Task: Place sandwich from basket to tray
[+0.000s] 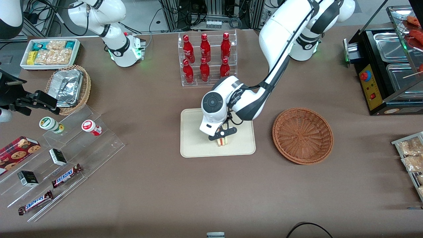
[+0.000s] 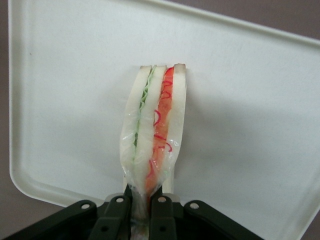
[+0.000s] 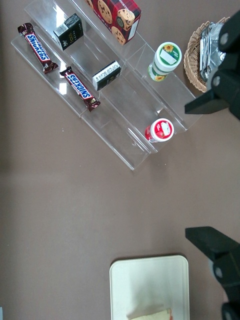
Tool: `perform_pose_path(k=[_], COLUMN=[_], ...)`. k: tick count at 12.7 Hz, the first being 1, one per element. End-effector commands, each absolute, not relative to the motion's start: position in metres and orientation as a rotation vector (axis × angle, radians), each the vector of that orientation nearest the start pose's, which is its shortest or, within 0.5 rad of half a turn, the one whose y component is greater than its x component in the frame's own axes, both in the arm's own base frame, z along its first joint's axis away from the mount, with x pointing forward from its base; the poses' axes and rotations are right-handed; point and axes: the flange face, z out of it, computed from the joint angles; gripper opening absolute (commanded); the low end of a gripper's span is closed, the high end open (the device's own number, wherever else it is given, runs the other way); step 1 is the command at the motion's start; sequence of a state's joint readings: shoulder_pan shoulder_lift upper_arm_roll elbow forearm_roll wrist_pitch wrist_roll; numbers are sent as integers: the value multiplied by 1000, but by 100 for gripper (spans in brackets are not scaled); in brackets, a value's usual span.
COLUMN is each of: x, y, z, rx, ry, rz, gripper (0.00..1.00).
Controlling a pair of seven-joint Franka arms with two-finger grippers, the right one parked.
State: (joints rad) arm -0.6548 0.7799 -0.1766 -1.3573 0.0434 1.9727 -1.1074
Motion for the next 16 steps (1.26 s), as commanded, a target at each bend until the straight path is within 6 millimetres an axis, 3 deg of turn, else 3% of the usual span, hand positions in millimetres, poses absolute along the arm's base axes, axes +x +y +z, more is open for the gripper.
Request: perform_pose_path(k=[1, 2, 3, 5, 8, 12, 15, 16], x=[504, 505, 505, 509, 509, 509, 547, 544], y=[-521, -520, -519, -518, -514, -497, -439, -431], z=[248, 250, 251, 269, 313, 334, 370, 370], rx=[-3011, -3014, -3015, -3030, -3006, -2913, -2887, -2887], ry=[-478, -471, -471, -480, -395, -383, -486, -428], rz=[223, 222, 221, 196, 27, -15, 0, 20], gripper=[22, 90, 100, 100, 100, 100, 100, 100])
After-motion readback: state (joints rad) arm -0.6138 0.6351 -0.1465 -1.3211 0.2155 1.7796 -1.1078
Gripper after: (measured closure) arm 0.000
